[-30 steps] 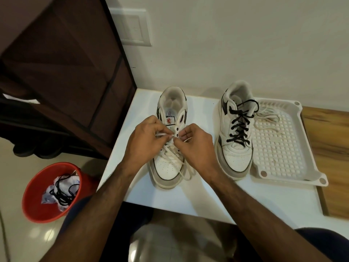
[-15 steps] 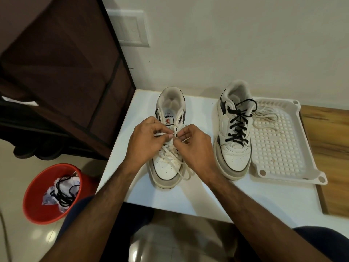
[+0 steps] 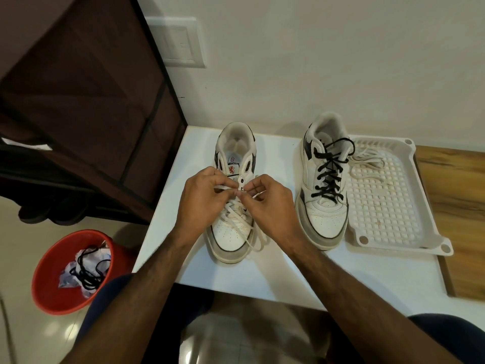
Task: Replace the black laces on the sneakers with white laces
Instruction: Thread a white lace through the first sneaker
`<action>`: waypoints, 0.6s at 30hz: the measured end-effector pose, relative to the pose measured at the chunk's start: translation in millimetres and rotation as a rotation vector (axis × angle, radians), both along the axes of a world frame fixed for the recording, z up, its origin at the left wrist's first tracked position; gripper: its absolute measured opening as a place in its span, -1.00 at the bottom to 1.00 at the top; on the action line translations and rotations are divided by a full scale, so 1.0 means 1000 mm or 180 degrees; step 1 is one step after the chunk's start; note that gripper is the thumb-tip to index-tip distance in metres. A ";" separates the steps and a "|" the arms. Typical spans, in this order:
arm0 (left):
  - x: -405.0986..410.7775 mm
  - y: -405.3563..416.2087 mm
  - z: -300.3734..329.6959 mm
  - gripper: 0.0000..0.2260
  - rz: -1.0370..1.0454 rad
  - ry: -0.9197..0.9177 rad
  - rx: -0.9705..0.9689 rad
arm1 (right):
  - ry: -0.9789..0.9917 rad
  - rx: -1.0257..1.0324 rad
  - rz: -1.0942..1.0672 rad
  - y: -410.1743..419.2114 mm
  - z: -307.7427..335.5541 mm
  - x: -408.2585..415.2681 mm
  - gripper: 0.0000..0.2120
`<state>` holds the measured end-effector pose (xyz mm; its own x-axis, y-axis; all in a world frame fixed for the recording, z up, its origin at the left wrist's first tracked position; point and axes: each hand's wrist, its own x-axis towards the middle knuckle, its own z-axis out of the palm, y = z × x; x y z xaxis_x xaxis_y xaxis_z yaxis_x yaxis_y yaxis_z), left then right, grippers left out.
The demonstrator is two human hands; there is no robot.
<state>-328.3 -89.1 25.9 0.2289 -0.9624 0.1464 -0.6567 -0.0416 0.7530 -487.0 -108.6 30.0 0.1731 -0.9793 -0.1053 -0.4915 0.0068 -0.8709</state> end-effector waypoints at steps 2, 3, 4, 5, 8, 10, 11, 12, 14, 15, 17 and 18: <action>-0.001 0.001 0.002 -0.71 -0.0001 0.0061 -0.0064 | -0.0158 0.0135 0.0014 -0.003 0.001 -0.004 -0.90; -0.001 0.002 0.003 -0.65 -0.0018 0.0107 -0.0063 | -0.0228 0.0189 0.0039 -0.005 0.002 -0.006 -0.93; -0.001 0.002 0.004 -0.61 -0.0058 0.0139 -0.0059 | -0.0273 0.0210 0.0062 -0.006 0.002 -0.008 -0.94; -0.001 0.002 0.005 -0.59 -0.0115 0.0159 -0.0052 | -0.0302 0.0200 0.0078 -0.007 0.002 -0.009 -0.95; 0.000 0.002 0.009 -0.55 -0.0338 0.0192 0.0034 | -0.0306 0.0174 0.0123 -0.010 0.002 -0.010 -0.96; 0.004 0.004 0.012 -0.53 -0.0547 0.0123 0.0078 | -0.0367 0.0213 0.0178 -0.012 0.003 -0.012 -0.98; 0.007 0.005 0.013 -0.53 -0.0652 0.0023 0.0060 | -0.0452 0.0227 0.0192 -0.013 0.004 -0.013 -0.96; 0.009 0.006 0.014 -0.54 -0.0740 -0.0117 0.0038 | -0.0558 0.0242 0.0186 -0.014 0.004 -0.016 -0.96; 0.014 0.006 0.014 -0.56 -0.0818 -0.0334 0.0031 | -0.0890 0.0314 0.0114 -0.019 0.005 -0.022 -0.94; 0.016 0.005 0.013 -0.57 -0.0804 -0.0345 0.0030 | -0.1192 0.0382 0.0084 -0.021 0.006 -0.025 -0.93; 0.019 0.002 0.011 -0.59 -0.0761 -0.0296 0.0010 | -0.1994 0.0560 0.0134 -0.025 0.012 -0.030 -0.91; 0.018 0.001 0.011 -0.60 -0.0771 -0.0307 -0.0007 | -0.2365 0.0657 0.0137 -0.026 0.016 -0.032 -0.88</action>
